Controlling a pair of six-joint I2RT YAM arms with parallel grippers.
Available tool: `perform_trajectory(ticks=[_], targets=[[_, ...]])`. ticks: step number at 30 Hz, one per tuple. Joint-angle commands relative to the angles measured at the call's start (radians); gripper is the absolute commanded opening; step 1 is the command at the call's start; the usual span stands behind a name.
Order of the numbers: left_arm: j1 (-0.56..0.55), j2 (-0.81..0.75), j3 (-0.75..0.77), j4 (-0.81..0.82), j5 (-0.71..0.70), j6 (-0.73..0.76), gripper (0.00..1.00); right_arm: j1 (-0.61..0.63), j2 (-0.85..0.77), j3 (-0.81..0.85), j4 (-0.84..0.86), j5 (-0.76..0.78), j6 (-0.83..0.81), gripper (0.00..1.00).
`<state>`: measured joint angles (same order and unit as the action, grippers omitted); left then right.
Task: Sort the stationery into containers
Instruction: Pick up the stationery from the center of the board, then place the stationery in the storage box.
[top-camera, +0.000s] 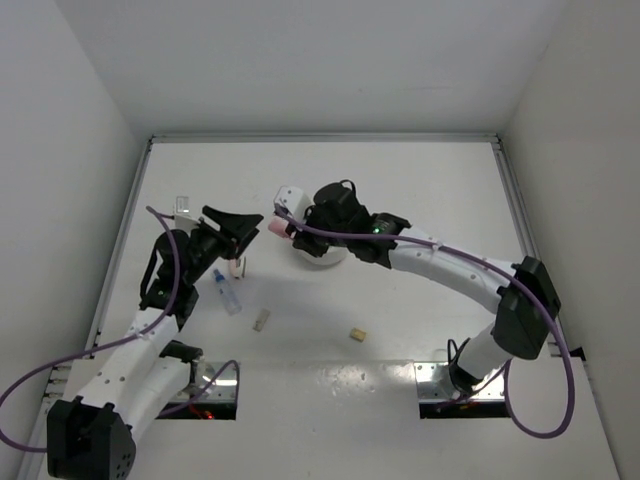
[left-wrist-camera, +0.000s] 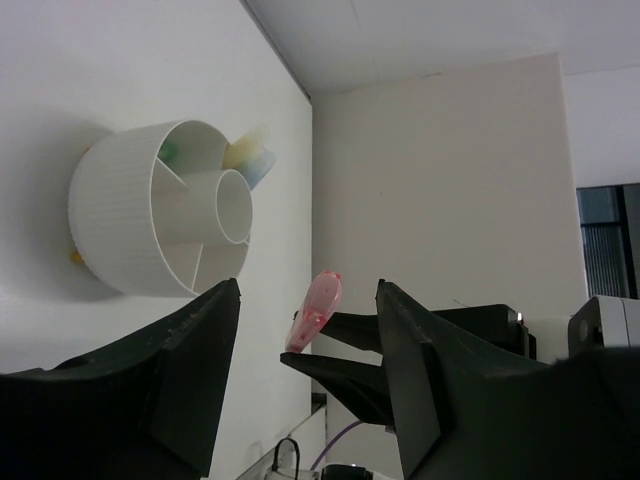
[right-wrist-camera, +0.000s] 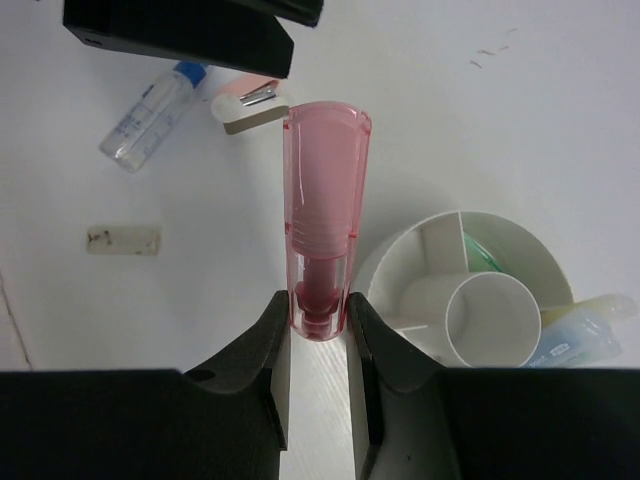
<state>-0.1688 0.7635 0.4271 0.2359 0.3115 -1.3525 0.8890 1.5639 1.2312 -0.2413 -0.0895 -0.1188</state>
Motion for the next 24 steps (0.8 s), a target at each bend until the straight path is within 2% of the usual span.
perform_trajectory(ticks=[1, 9, 13, 14, 15, 17, 20, 24], targets=[[0.011, 0.01, 0.029, 0.066, 0.034, -0.019, 0.62, -0.007, 0.014, 0.063, 0.027, -0.062, 0.015, 0.02], [0.011, 0.01, 0.03, 0.066, 0.034, -0.019, 0.59, -0.007, 0.108, 0.154, 0.005, -0.11, 0.024, 0.02], [0.011, 0.02, 0.039, 0.043, 0.034, -0.01, 0.47, -0.007, 0.13, 0.189, 0.005, -0.11, 0.024, 0.02], [0.011, 0.02, 0.039, 0.043, 0.034, -0.01, 0.39, -0.007, 0.13, 0.189, 0.005, -0.11, 0.033, 0.02], [0.011, 0.02, 0.039, 0.03, 0.034, -0.001, 0.35, -0.007, 0.13, 0.189, 0.005, -0.11, 0.033, 0.02], [0.011, 0.02, 0.048, 0.017, 0.034, 0.009, 0.3, -0.007, 0.13, 0.189, 0.005, -0.11, 0.033, 0.02], [0.011, 0.04, 0.048, 0.017, 0.034, 0.018, 0.3, -0.007, 0.13, 0.189, 0.005, -0.11, 0.033, 0.02], [0.011, 0.06, 0.082, -0.006, 0.032, 0.055, 0.37, 0.002, 0.13, 0.189, 0.005, -0.119, 0.033, 0.02]])
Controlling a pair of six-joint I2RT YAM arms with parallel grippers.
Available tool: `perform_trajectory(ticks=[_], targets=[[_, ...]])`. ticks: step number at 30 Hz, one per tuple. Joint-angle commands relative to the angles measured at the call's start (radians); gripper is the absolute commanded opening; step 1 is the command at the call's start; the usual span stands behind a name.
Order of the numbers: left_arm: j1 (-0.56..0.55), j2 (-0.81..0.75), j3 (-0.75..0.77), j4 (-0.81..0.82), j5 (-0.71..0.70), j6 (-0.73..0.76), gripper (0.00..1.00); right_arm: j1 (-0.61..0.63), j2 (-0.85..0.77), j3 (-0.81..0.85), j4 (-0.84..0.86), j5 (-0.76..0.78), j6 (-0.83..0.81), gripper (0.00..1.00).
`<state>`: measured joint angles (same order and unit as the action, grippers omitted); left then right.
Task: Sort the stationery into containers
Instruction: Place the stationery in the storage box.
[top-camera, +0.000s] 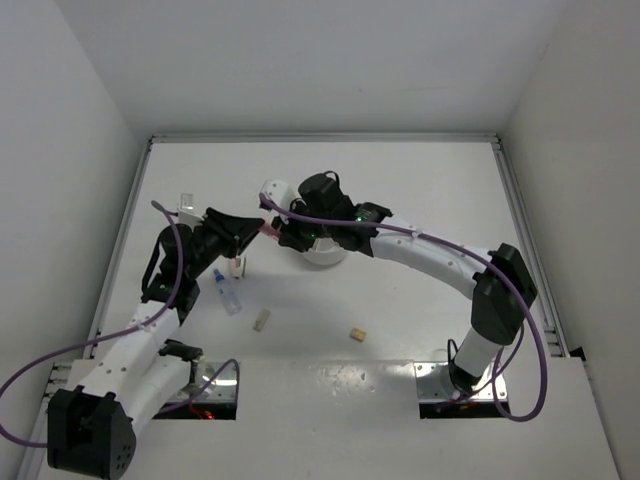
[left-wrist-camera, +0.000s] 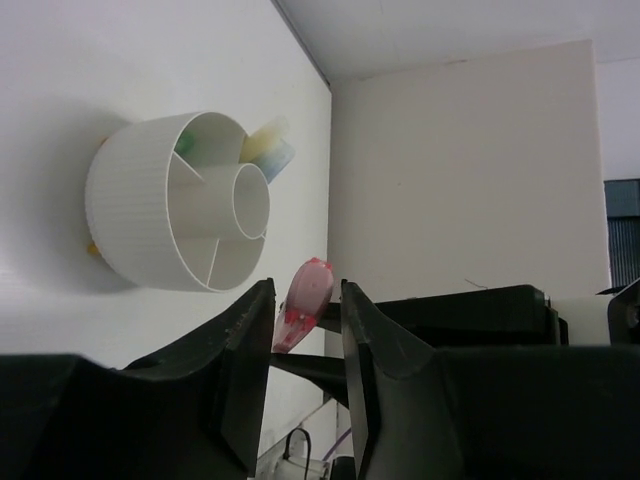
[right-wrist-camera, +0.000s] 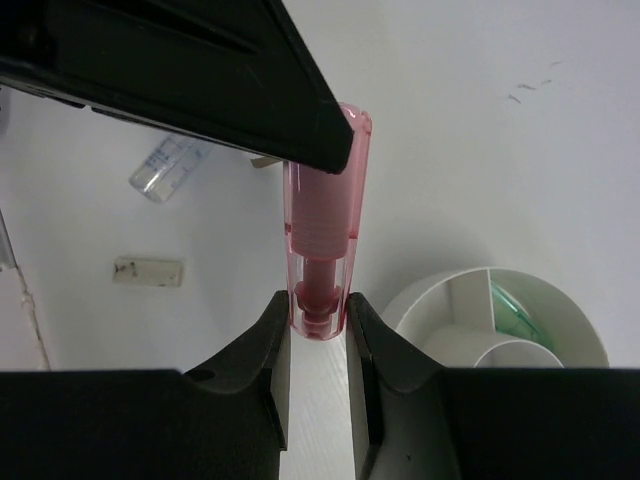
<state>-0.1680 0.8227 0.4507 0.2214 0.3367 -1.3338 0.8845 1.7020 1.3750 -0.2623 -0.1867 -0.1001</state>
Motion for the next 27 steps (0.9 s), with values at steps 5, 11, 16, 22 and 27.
perform_trajectory(ticks=[5, 11, 16, 22, 27], targets=[[0.01, 0.001, 0.094, -0.037, -0.018, 0.087, 0.41, 0.007, -0.008, 0.055, 0.017, -0.033, 0.014, 0.02], [0.01, 0.019, 0.103, -0.057, -0.027, 0.119, 0.36, 0.007, -0.008, 0.045, 0.017, -0.053, 0.014, 0.02], [0.001, 0.047, 0.103, -0.068, -0.008, 0.159, 0.33, 0.007, 0.001, 0.068, 0.017, -0.072, 0.036, 0.02], [-0.008, 0.058, 0.114, -0.088, -0.008, 0.212, 0.2, 0.007, 0.001, 0.078, 0.008, -0.073, 0.046, 0.03], [-0.008, 0.058, 0.134, -0.108, -0.018, 0.275, 0.0, 0.007, 0.001, 0.078, 0.008, -0.073, 0.056, 0.34]])
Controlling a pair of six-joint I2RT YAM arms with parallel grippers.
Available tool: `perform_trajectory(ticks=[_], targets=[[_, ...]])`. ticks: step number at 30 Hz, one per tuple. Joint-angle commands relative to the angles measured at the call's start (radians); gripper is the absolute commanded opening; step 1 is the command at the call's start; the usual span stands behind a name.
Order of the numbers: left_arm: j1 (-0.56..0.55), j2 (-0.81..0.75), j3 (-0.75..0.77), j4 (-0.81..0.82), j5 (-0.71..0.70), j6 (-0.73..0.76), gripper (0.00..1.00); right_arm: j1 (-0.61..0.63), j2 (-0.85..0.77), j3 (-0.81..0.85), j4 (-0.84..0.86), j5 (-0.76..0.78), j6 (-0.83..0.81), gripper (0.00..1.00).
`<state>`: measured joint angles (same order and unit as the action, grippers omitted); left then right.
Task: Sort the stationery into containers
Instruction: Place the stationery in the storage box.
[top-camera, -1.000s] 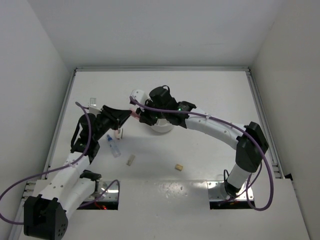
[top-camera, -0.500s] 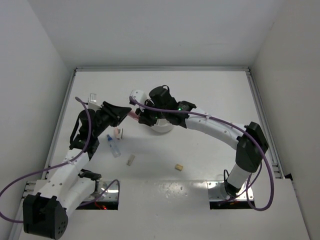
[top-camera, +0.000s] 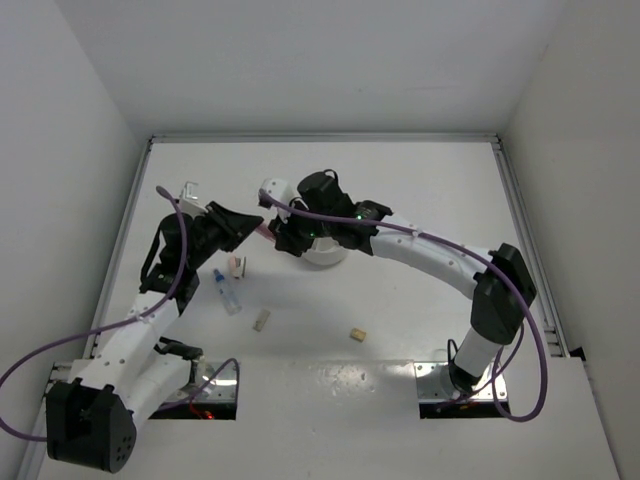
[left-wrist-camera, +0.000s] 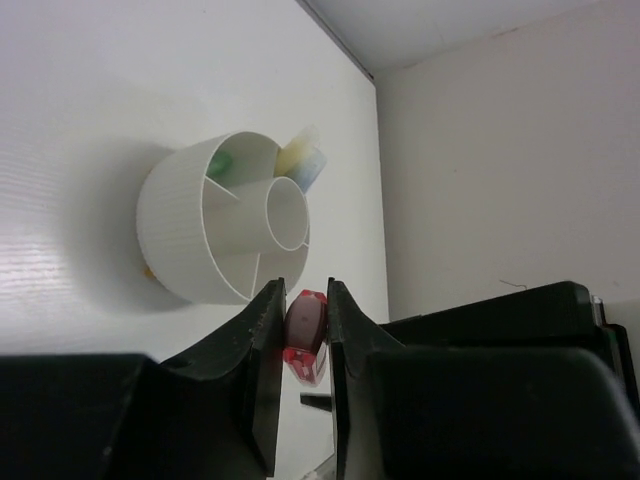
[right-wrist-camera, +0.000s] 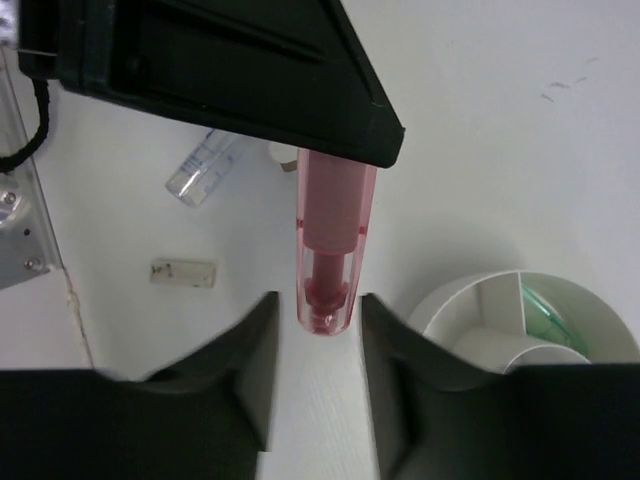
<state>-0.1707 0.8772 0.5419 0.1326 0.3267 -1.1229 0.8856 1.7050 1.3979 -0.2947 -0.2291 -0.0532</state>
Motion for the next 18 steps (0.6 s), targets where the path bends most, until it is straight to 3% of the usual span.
perform_trajectory(ticks=[1, 6, 11, 12, 13, 15, 18], targets=[[-0.006, 0.012, 0.056, -0.031, -0.018, 0.083, 0.0, 0.006, -0.002, 0.055, 0.04, -0.021, 0.009, 0.43], [-0.006, 0.048, 0.146, -0.068, -0.079, 0.162, 0.0, 0.006, -0.027, 0.055, 0.04, 0.072, 0.009, 0.64], [-0.016, 0.163, 0.259, -0.079, -0.109, 0.265, 0.0, -0.004, -0.155, -0.043, 0.054, 0.213, -0.071, 0.75], [-0.032, 0.219, 0.298, -0.079, -0.12, 0.296, 0.0, -0.004, -0.177, -0.083, 0.054, 0.27, -0.082, 0.69], [-0.055, 0.248, 0.317, -0.079, -0.142, 0.307, 0.0, -0.004, -0.195, -0.103, 0.054, 0.298, -0.102, 0.53], [-0.078, 0.311, 0.352, -0.068, -0.161, 0.345, 0.0, -0.013, -0.252, -0.173, 0.087, 0.394, -0.111, 0.0], [-0.142, 0.445, 0.432, -0.058, -0.225, 0.408, 0.0, -0.036, -0.333, -0.284, 0.171, 0.517, -0.171, 0.0]])
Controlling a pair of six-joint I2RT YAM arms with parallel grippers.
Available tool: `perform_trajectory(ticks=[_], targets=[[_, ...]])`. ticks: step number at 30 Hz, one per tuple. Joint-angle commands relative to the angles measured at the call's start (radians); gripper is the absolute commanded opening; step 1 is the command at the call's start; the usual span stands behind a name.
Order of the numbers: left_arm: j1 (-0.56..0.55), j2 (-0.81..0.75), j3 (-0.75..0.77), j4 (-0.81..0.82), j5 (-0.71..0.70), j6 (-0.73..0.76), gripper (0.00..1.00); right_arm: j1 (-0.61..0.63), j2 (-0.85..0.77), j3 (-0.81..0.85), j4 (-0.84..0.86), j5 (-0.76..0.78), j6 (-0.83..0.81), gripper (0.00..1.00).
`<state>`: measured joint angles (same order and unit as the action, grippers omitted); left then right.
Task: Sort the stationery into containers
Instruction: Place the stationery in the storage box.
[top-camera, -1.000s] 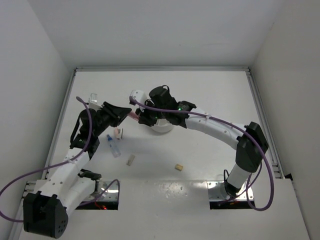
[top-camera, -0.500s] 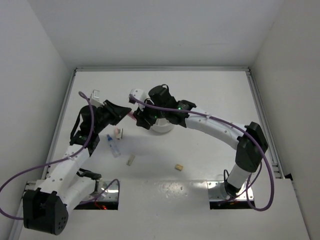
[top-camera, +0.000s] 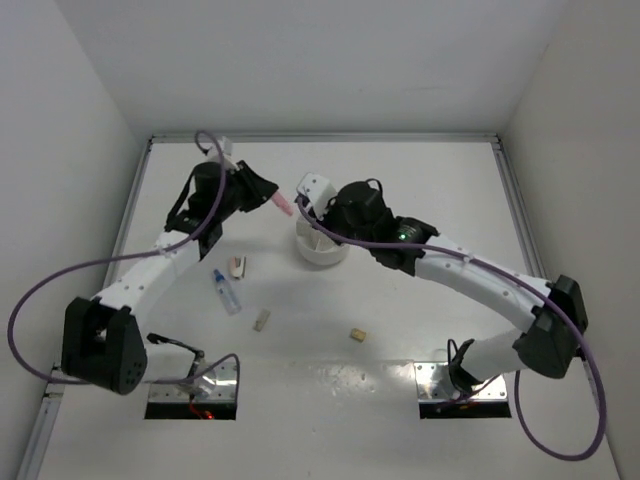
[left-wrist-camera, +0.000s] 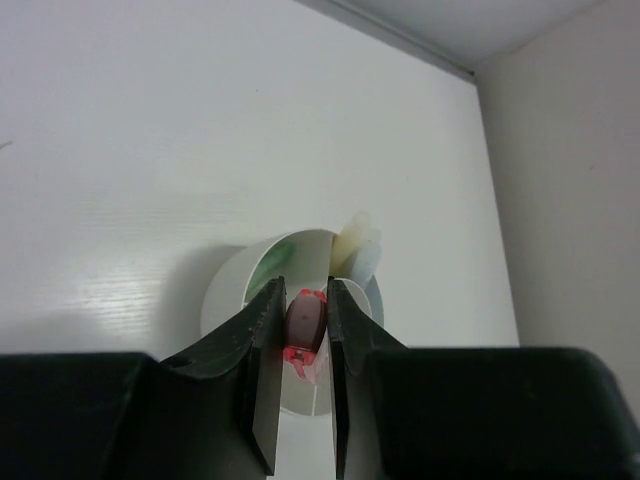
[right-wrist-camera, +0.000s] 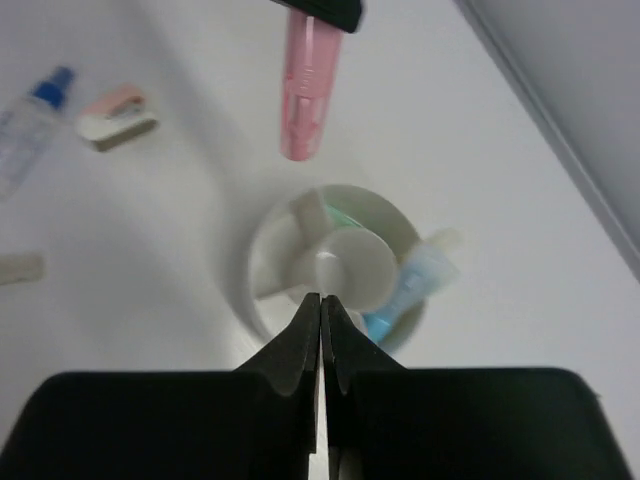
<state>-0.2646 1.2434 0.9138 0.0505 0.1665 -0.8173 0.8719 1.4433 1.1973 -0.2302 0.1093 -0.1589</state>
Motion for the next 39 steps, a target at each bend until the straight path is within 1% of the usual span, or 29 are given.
perform_trajectory(ticks=[1, 2, 3, 4, 6, 7, 8, 11, 13, 14, 19, 26, 27, 28, 29, 30, 31, 33, 34, 35, 37, 38, 39], targets=[[-0.065, 0.112, 0.104, 0.025, -0.088, 0.116, 0.0, -0.04, -0.087, -0.109, 0.135, 0.209, -0.079, 0.0], [-0.097, 0.178, 0.128, 0.025, -0.097, 0.128, 0.0, -0.053, -0.098, -0.151, 0.179, 0.264, -0.103, 0.0], [-0.114, 0.209, 0.175, 0.025, -0.107, 0.151, 0.0, -0.063, -0.107, -0.166, 0.198, 0.289, -0.114, 0.0], [-0.151, 0.262, 0.2, 0.025, -0.155, 0.167, 0.0, -0.086, -0.107, -0.194, 0.221, 0.323, -0.125, 0.0], [-0.185, 0.307, 0.247, 0.014, -0.223, 0.214, 0.0, -0.112, -0.107, -0.215, 0.221, 0.323, -0.125, 0.0], [-0.202, 0.329, 0.294, 0.005, -0.258, 0.234, 0.0, -0.123, -0.107, -0.226, 0.221, 0.31, -0.125, 0.0], [-0.229, 0.35, 0.316, 0.005, -0.313, 0.256, 0.0, -0.138, -0.107, -0.235, 0.23, 0.3, -0.125, 0.0], [-0.251, 0.442, 0.391, -0.031, -0.381, 0.309, 0.0, -0.165, -0.129, -0.257, 0.23, 0.29, -0.116, 0.0], [-0.283, 0.473, 0.404, -0.043, -0.413, 0.323, 0.0, -0.175, -0.139, -0.266, 0.23, 0.279, -0.105, 0.0], [-0.295, 0.487, 0.404, -0.043, -0.458, 0.323, 0.0, -0.186, -0.139, -0.266, 0.221, 0.279, -0.105, 0.0], [-0.295, 0.508, 0.404, -0.043, -0.524, 0.343, 0.0, -0.205, -0.159, -0.266, 0.2, 0.227, -0.085, 0.0], [-0.304, 0.527, 0.413, -0.078, -0.512, 0.362, 0.0, -0.223, -0.159, -0.257, 0.18, 0.195, -0.067, 0.0], [-0.305, 0.527, 0.413, -0.09, -0.501, 0.362, 0.04, -0.232, -0.159, -0.257, 0.18, 0.194, -0.067, 0.0], [-0.305, 0.536, 0.413, -0.09, -0.501, 0.362, 0.1, -0.232, -0.159, -0.257, 0.167, 0.194, -0.067, 0.02], [-0.314, 0.536, 0.404, -0.09, -0.501, 0.362, 0.14, -0.232, -0.159, -0.248, 0.167, 0.182, -0.057, 0.11], [-0.314, 0.536, 0.404, -0.09, -0.501, 0.362, 0.23, -0.232, -0.159, -0.248, 0.157, 0.167, -0.057, 0.14], [-0.314, 0.536, 0.393, -0.09, -0.501, 0.362, 0.28, -0.232, -0.159, -0.248, 0.143, 0.153, -0.057, 0.2], [-0.314, 0.527, 0.393, -0.09, -0.49, 0.362, 0.37, -0.241, -0.159, -0.248, 0.132, 0.144, -0.057, 0.25], [-0.314, 0.527, 0.393, -0.09, -0.49, 0.353, 0.41, -0.241, -0.159, -0.248, 0.121, 0.129, -0.048, 0.25], [-0.314, 0.518, 0.393, -0.09, -0.481, 0.353, 0.44, -0.241, -0.159, -0.248, 0.121, 0.106, -0.048, 0.29], [-0.314, 0.508, 0.393, -0.09, -0.481, 0.353, 0.49, -0.251, -0.17, -0.248, 0.098, 0.067, -0.048, 0.31], [-0.314, 0.508, 0.404, -0.1, -0.481, 0.353, 0.49, -0.251, -0.182, -0.248, 0.098, 0.053, -0.048, 0.34], [-0.314, 0.495, 0.404, -0.1, -0.472, 0.353, 0.5, -0.251, -0.182, -0.248, 0.088, 0.041, -0.048, 0.34]])
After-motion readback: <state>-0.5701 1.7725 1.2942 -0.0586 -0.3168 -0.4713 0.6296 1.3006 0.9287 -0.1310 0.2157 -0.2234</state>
